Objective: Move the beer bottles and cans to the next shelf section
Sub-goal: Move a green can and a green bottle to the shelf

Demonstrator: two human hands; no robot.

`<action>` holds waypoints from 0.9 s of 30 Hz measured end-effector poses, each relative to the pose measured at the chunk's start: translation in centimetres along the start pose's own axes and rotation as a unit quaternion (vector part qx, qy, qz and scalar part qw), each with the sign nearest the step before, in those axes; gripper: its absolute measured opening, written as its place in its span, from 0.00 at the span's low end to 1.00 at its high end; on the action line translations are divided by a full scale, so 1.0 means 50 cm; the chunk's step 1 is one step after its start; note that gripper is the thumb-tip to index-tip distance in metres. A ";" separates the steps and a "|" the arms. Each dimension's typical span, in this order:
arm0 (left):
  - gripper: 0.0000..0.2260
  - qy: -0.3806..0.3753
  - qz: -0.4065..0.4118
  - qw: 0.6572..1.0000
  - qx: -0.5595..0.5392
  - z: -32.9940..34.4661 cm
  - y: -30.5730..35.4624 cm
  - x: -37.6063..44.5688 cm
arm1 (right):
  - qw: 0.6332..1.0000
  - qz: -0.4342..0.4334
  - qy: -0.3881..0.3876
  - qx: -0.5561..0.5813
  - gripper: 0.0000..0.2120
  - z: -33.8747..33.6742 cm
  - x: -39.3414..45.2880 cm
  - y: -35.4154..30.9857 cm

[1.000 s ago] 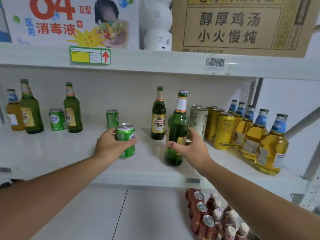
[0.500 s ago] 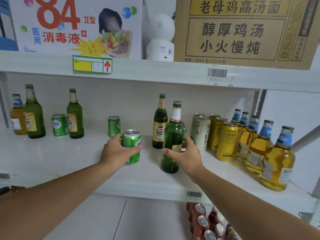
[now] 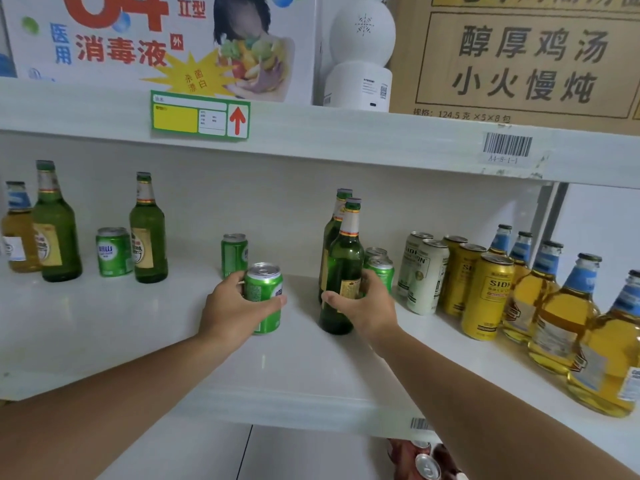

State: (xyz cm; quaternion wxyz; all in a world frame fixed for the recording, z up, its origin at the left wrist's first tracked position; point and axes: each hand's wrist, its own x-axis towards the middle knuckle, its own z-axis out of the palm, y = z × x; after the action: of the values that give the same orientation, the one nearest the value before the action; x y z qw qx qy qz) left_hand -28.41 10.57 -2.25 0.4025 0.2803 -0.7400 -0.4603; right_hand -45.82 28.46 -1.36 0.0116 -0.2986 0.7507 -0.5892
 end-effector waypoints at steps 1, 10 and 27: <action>0.24 -0.001 0.000 1.000 -0.003 0.002 -0.002 0.003 | 1.000 0.002 0.001 0.000 0.30 0.004 0.007 0.003; 0.26 -0.016 0.000 1.000 -0.012 0.016 -0.017 0.021 | 1.000 0.008 0.022 -0.012 0.30 0.025 0.046 0.020; 0.22 -0.027 0.007 0.999 -0.020 0.024 -0.001 0.025 | 1.000 0.012 0.007 -0.005 0.30 0.026 0.036 0.020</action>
State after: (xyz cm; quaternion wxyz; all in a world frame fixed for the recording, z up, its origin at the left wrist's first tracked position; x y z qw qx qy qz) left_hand -30.07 10.09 -2.18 0.3915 0.2539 -0.7431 -0.4797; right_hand -47.25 26.62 -2.04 0.0122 -0.2857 0.7575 -0.5869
